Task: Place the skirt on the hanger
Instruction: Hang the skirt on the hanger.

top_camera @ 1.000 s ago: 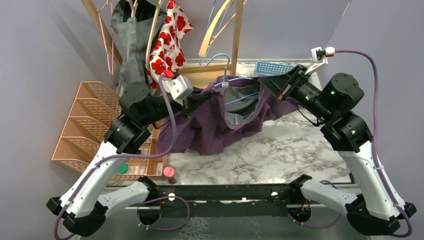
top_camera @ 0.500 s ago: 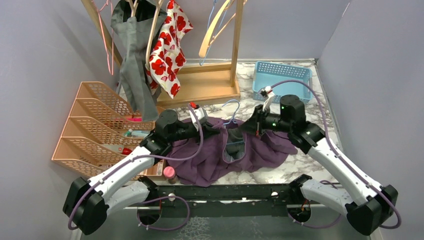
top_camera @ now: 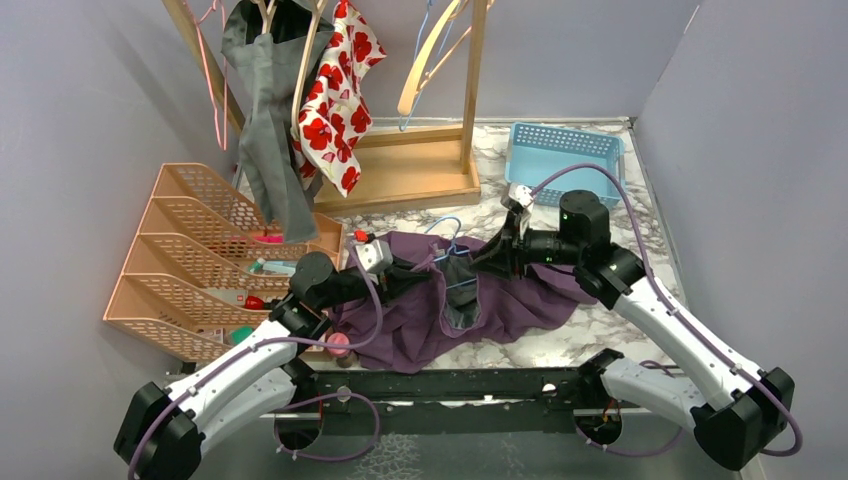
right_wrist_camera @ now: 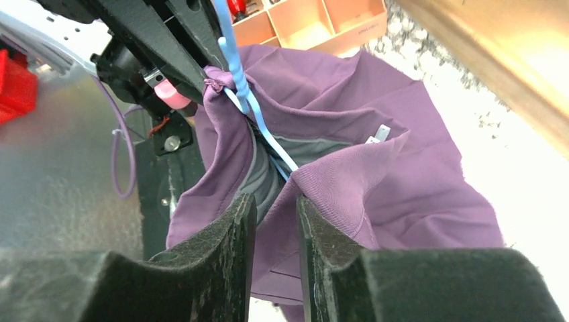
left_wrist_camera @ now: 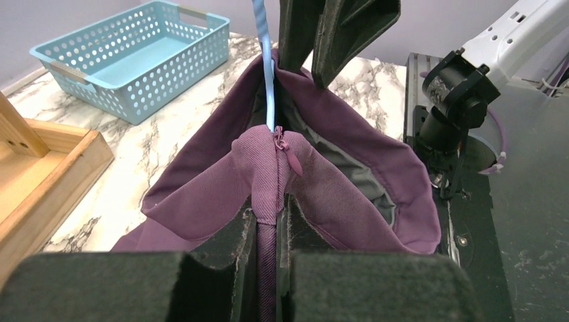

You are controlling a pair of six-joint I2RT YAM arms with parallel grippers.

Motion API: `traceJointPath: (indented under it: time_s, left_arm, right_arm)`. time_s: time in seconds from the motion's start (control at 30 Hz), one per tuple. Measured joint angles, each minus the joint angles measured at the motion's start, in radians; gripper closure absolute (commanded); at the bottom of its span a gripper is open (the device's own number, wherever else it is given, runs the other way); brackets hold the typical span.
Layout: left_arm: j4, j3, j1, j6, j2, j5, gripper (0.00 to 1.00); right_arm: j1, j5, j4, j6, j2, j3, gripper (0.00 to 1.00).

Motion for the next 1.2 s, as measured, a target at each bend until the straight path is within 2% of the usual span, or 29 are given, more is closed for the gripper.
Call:
traceJointPath:
  time_s: [0.23,0.33,0.47,0.83,0.9,1.03,1.1,1.2]
  left_arm:
    - [0.027,-0.016,0.000,-0.006,-0.016,-0.010,1.00]
    - [0.031,-0.016,-0.001,-0.005,-0.006,-0.009,1.00]
    - [0.032,-0.016,-0.002,-0.005,-0.003,-0.008,1.00]
    - [0.032,-0.016,-0.002,-0.001,-0.003,-0.003,1.00]
    - [0.032,-0.016,-0.002,-0.001,-0.003,-0.003,1.00]
    - [0.033,-0.016,-0.002,-0.001,-0.004,0.001,1.00]
    - [0.033,-0.016,0.000,-0.002,-0.006,-0.002,1.00]
    - [0.030,-0.016,0.000,-0.005,-0.017,-0.011,0.93]
  right_arm:
    - [0.002,-0.002,0.017,-0.153,-0.018,0.038,0.64]
    - [0.002,0.028,0.051,-0.188,-0.018,0.043,0.69]
    - [0.002,0.041,0.072,-0.233,-0.005,0.043,0.70]
    - [0.002,-0.157,-0.028,-0.414,0.140,0.054,0.69]
    - [0.002,-0.176,-0.040,-0.426,0.146,0.057,0.75]
    - [0.002,-0.190,-0.049,-0.447,0.146,0.068,0.98]
    - [0.002,-0.206,-0.051,-0.451,0.146,0.068,0.99]
    - [0.002,-0.206,-0.046,-0.449,0.142,0.068,0.99]
